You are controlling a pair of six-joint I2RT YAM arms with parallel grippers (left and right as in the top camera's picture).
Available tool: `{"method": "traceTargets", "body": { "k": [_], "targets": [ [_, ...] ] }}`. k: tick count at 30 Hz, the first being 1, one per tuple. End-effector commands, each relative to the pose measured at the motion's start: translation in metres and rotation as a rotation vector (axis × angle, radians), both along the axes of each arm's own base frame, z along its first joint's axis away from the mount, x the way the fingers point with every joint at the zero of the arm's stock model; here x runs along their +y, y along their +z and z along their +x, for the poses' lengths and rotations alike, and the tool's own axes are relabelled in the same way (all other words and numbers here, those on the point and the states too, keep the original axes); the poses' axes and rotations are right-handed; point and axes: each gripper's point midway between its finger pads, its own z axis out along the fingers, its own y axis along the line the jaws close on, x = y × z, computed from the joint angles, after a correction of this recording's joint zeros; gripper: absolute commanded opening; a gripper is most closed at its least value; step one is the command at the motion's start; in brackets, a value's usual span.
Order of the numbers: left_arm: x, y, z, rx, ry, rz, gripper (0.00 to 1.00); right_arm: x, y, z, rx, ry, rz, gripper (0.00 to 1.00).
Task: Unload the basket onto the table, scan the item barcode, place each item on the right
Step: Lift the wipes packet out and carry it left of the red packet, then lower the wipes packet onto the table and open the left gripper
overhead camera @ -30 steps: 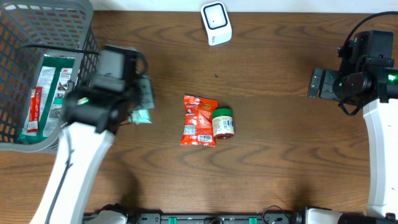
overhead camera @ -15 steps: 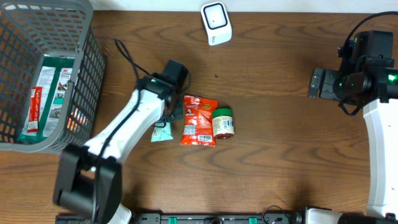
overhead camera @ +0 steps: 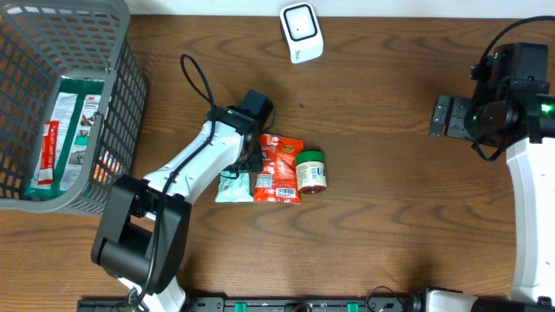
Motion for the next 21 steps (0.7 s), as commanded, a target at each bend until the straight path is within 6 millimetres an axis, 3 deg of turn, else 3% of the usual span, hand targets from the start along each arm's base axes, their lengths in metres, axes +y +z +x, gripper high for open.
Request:
{"method": "traceTargets", "body": {
  "k": [1,4,5,6,9,18,21],
  "targets": [
    [-0.001,0.014,0.01,-0.019,-0.042,-0.011,0.77,-0.002,0.004,0.001,-0.013,-0.02,-0.003,0.99],
    [-0.006,0.033,0.013,-0.04,-0.031,-0.075,0.75,-0.002,0.004,0.001,-0.013,-0.02,-0.003,0.99],
    [-0.008,0.036,0.014,-0.048,-0.028,-0.092,0.62,-0.002,0.004,0.001,-0.013,-0.019,-0.003,0.99],
    [-0.008,0.04,0.014,-0.056,-0.027,-0.105,0.31,-0.002,0.004,0.001,-0.013,-0.019,-0.003,0.99],
    [-0.008,0.041,0.014,-0.058,-0.023,-0.108,0.14,-0.002,0.004,0.001,-0.013,-0.02,-0.003,0.99],
    [0.001,0.006,-0.01,0.029,0.072,-0.084,0.14,-0.002,0.004,0.001,-0.013,-0.02,-0.003,0.99],
    [-0.006,-0.01,-0.015,0.043,0.07,-0.134,0.14,-0.002,0.004,0.001,-0.013,-0.02,-0.003,0.99]
  ]
}}
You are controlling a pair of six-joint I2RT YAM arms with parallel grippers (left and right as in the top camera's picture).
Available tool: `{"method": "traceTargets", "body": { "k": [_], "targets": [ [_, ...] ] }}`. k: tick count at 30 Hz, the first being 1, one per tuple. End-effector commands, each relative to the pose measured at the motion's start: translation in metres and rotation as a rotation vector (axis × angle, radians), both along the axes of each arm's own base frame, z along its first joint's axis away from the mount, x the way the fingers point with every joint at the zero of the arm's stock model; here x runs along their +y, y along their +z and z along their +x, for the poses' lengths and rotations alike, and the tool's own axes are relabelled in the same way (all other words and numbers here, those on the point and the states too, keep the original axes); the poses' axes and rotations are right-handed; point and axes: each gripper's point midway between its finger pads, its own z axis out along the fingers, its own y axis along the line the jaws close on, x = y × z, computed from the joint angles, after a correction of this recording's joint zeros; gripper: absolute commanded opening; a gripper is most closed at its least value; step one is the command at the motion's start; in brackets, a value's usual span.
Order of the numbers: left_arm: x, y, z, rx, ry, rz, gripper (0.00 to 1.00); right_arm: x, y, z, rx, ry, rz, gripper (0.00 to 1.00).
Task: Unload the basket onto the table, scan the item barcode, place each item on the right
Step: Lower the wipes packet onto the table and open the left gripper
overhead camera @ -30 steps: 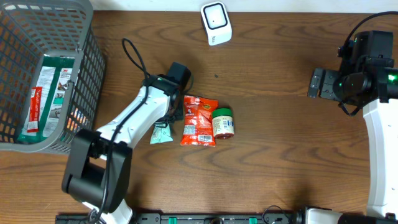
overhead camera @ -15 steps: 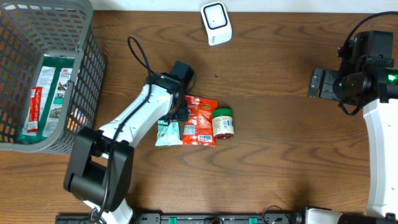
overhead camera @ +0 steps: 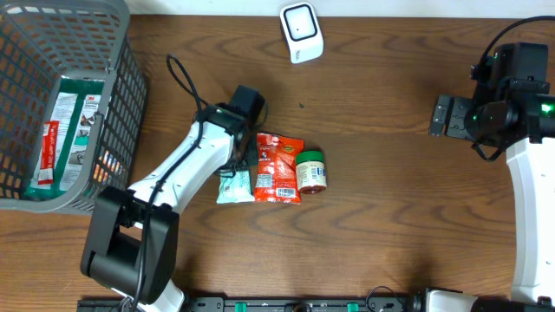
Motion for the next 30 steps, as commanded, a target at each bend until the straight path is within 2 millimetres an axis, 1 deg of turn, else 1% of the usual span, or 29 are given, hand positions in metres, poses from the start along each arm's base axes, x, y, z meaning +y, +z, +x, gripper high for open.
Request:
{"method": "traceTargets", "body": {
  "k": [1,3,5,7,9,10,11,12,13,16,19,22,24,26,29,30],
  "targets": [
    [-0.006,-0.027,-0.014,0.052,0.021,-0.058,0.14,-0.002,0.004,0.001,-0.013,-0.019,-0.003,0.99],
    [-0.013,-0.036,-0.018,0.055,0.016,-0.106,0.14,-0.002,0.004,0.001,-0.013,-0.02,-0.003,0.99],
    [-0.013,-0.042,-0.022,0.062,0.015,-0.112,0.14,-0.002,0.004,0.001,-0.013,-0.019,-0.003,0.99],
    [-0.012,-0.043,-0.024,0.067,0.007,-0.109,0.14,-0.002,0.004,0.001,-0.013,-0.019,-0.003,0.99],
    [-0.013,-0.04,-0.021,0.054,-0.029,-0.11,0.14,-0.002,0.004,0.001,-0.013,-0.019,-0.003,0.99],
    [-0.014,-0.034,-0.017,0.039,-0.053,-0.114,0.16,-0.002,0.004,0.001,-0.013,-0.02,-0.003,0.99],
    [-0.015,-0.029,-0.013,0.024,-0.073,-0.117,0.22,-0.002,0.004,0.001,-0.013,-0.02,-0.003,0.99],
    [-0.016,-0.022,-0.008,0.005,-0.097,-0.121,0.3,-0.002,0.004,0.001,-0.013,-0.019,-0.003,0.99],
    [-0.018,-0.012,-0.003,-0.023,-0.123,-0.127,0.37,-0.002,0.004,0.001,-0.013,-0.02,-0.003,0.99],
    [-0.016,0.015,0.01,-0.103,-0.136,-0.137,0.41,-0.002,0.004,0.001,-0.013,-0.019,-0.003,0.99],
    [-0.004,0.032,0.014,-0.156,-0.109,-0.118,0.43,-0.002,0.004,0.001,-0.013,-0.019,-0.003,0.99],
    [0.013,0.037,0.012,-0.154,-0.07,-0.075,0.44,-0.002,0.004,0.001,-0.013,-0.02,-0.003,0.99],
    [0.026,0.033,0.008,-0.131,-0.022,-0.042,0.44,-0.002,0.004,0.001,-0.013,-0.019,-0.003,0.99],
    [0.041,0.024,0.003,-0.109,0.022,-0.006,0.44,-0.002,0.004,0.001,-0.013,-0.02,-0.003,0.99],
    [0.056,0.011,-0.005,-0.077,0.1,0.024,0.44,-0.002,0.004,0.001,-0.013,-0.019,-0.003,0.99],
    [0.06,0.004,-0.011,-0.056,0.143,0.027,0.44,-0.002,0.004,0.001,-0.013,-0.019,-0.003,0.99]
  ]
}}
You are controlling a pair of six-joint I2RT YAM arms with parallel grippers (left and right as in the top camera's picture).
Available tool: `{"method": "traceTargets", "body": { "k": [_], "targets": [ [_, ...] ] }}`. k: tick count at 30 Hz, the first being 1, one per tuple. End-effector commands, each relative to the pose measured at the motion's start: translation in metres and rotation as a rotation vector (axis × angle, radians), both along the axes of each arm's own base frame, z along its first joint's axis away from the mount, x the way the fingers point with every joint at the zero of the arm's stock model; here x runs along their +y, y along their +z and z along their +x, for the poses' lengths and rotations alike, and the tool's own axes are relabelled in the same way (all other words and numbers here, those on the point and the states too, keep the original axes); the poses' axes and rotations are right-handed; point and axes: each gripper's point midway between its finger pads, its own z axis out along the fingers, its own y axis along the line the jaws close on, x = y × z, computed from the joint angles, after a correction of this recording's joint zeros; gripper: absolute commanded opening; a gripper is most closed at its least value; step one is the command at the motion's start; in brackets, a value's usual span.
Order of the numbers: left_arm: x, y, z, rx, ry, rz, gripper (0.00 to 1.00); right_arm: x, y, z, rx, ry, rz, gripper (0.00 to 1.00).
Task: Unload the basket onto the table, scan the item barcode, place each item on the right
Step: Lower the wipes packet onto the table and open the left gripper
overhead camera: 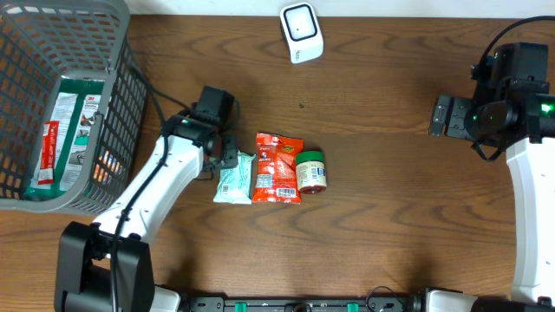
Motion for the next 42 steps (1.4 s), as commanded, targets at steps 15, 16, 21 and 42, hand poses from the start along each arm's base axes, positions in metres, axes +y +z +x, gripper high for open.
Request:
{"method": "traceTargets", "body": {
  "k": [15,16,21,42],
  "targets": [
    [0.007,-0.055,-0.027,0.072,0.154,-0.061,0.44,-0.002,0.004,0.001,-0.013,-0.02,-0.003,0.99],
    [0.005,-0.056,-0.026,0.071,0.151,-0.075,0.44,-0.002,0.004,0.001,-0.013,-0.019,-0.003,0.99],
    [-0.011,-0.054,-0.023,0.07,0.105,-0.154,0.44,-0.002,0.004,0.001,-0.013,-0.019,-0.003,0.99],
    [0.016,-0.043,-0.002,-0.026,0.062,0.0,0.5,-0.002,0.004,0.001,-0.013,-0.019,-0.003,0.99]
  ]
}}
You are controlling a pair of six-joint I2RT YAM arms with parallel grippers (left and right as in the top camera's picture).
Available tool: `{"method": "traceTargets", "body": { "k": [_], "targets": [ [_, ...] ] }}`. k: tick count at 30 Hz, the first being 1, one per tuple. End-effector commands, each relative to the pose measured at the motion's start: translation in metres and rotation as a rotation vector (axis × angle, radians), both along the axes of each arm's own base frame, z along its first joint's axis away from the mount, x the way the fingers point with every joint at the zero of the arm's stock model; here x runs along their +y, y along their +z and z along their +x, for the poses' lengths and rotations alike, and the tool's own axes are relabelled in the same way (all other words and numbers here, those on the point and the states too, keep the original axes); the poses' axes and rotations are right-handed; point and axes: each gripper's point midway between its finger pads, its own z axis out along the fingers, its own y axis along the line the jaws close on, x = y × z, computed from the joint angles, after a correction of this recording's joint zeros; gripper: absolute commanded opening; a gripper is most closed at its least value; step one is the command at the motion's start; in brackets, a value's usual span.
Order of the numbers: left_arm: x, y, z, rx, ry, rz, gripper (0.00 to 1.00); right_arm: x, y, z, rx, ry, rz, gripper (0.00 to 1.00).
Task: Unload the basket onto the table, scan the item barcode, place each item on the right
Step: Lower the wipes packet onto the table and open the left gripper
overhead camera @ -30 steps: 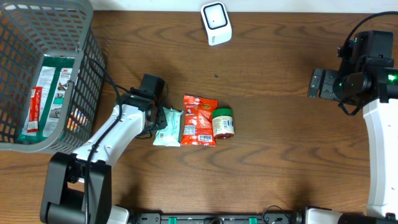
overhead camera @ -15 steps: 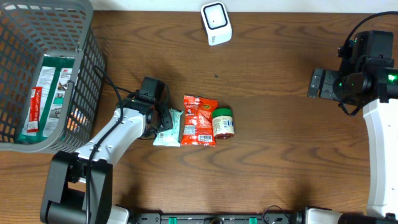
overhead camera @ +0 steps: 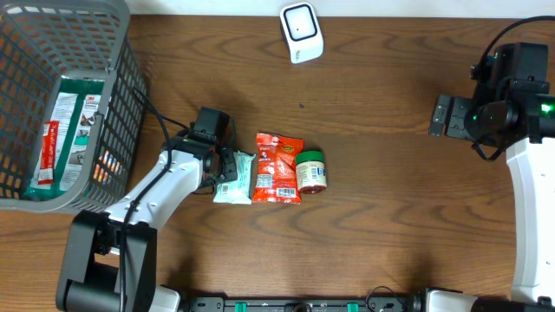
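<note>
The white barcode scanner (overhead camera: pixel 301 32) lies at the table's far edge. Three items lie in a row mid-table: a pale teal packet (overhead camera: pixel 236 180), a red packet (overhead camera: pixel 277 167) with its barcode label up, and a small green-lidded jar (overhead camera: pixel 311 171). My left gripper (overhead camera: pixel 227 166) is down at the teal packet's left edge. The wrist hides its fingers, so their state is unclear. My right gripper (overhead camera: pixel 443 117) hangs at the far right, away from every item, fingers apart and empty.
A grey mesh basket (overhead camera: pixel 111 78) with green and white packets inside stands at the far left, close behind my left arm. A black cable loops off the left wrist toward the basket. Bare wood lies between the jar and my right arm.
My left gripper has shifted slightly toward me and right, from just beside the teal packet's upper left corner to its left edge. The packets, jar and right arm have not moved.
First my left gripper was over the seam between the teal and red packets. It then stood a little further back and left, then fully left of the teal packet. Now it is against that packet's left edge. The right arm stayed still throughout.
</note>
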Motion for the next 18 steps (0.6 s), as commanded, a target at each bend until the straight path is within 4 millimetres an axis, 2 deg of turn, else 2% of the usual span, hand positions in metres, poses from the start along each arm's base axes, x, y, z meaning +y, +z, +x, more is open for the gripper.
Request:
{"method": "traceTargets", "body": {
  "k": [1,9,14,18],
  "targets": [
    [0.013,0.006,0.009,-0.031,0.019,0.061,0.5,-0.002,0.004,0.001,-0.013,-0.019,-0.003,0.99],
    [0.029,-0.008,-0.003,-0.006,0.071,0.131,0.49,-0.002,0.004,0.001,-0.013,-0.02,-0.003,0.99],
    [0.029,-0.018,-0.007,0.024,0.069,0.131,0.5,-0.002,0.004,0.001,-0.013,-0.019,-0.003,0.99],
    [0.019,-0.024,-0.011,0.052,0.056,0.077,0.49,-0.002,0.004,0.001,-0.013,-0.02,-0.003,0.99]
  ]
}}
